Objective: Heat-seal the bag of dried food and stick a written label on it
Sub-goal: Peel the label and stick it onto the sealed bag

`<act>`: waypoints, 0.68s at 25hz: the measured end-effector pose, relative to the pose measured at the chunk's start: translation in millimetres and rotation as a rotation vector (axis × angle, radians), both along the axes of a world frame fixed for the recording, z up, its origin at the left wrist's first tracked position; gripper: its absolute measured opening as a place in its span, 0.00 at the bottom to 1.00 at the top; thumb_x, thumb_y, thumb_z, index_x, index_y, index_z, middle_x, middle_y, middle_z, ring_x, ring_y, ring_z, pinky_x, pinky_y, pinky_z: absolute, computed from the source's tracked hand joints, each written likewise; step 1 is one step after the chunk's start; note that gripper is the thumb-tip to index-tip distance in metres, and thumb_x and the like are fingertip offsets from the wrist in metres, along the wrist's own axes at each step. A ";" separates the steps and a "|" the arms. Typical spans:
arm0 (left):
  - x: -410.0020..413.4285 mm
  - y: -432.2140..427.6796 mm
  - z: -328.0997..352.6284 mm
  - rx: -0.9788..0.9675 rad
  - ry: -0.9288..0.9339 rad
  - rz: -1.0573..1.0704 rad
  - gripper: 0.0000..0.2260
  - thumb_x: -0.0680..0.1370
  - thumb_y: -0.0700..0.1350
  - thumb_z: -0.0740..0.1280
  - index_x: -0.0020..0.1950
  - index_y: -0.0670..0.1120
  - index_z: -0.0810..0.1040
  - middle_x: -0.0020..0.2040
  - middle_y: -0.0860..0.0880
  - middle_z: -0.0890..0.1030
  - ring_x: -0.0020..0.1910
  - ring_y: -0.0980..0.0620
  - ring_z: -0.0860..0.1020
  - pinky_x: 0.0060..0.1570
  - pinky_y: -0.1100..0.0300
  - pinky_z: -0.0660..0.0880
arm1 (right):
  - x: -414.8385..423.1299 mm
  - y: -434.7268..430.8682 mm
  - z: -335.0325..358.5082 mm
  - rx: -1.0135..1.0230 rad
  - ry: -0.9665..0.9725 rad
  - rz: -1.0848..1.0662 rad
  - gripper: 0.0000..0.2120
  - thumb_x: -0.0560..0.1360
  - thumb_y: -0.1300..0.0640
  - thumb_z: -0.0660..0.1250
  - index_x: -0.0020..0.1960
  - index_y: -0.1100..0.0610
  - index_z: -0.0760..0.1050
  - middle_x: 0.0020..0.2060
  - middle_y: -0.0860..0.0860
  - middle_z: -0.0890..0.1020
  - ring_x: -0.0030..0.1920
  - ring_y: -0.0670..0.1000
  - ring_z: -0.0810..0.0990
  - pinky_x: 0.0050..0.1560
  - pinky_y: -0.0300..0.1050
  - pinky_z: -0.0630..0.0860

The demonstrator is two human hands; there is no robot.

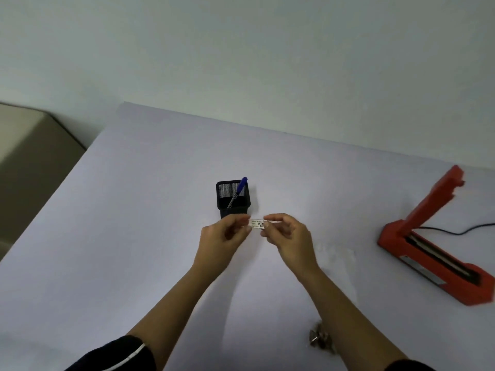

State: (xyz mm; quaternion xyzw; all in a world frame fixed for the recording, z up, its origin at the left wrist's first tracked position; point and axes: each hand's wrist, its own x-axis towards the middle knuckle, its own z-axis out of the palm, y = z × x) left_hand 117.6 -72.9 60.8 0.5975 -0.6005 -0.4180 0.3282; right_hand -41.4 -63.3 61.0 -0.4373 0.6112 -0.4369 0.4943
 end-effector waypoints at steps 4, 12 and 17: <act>-23.4 20.1 20.8 -0.197 0.007 0.058 0.13 0.74 0.40 0.70 0.58 0.46 0.81 0.45 0.58 0.81 0.41 0.66 0.79 0.43 0.78 0.71 | -11.8 13.9 33.7 -0.040 -0.100 -0.042 0.04 0.75 0.61 0.67 0.48 0.54 0.78 0.41 0.49 0.85 0.42 0.49 0.85 0.43 0.36 0.80; -41.5 41.6 27.7 -0.663 -0.126 0.088 0.11 0.72 0.40 0.70 0.54 0.41 0.83 0.53 0.48 0.83 0.55 0.60 0.78 0.54 0.75 0.73 | -21.4 36.1 58.1 -0.068 -0.156 -0.079 0.04 0.75 0.61 0.67 0.48 0.55 0.79 0.41 0.51 0.85 0.41 0.49 0.85 0.43 0.35 0.79; -45.7 50.4 30.8 -0.685 -0.130 0.044 0.11 0.74 0.43 0.68 0.54 0.42 0.83 0.54 0.43 0.83 0.55 0.54 0.78 0.53 0.72 0.74 | -26.5 43.3 65.3 -0.094 -0.144 -0.063 0.04 0.75 0.61 0.67 0.47 0.53 0.79 0.39 0.50 0.85 0.41 0.49 0.85 0.44 0.36 0.80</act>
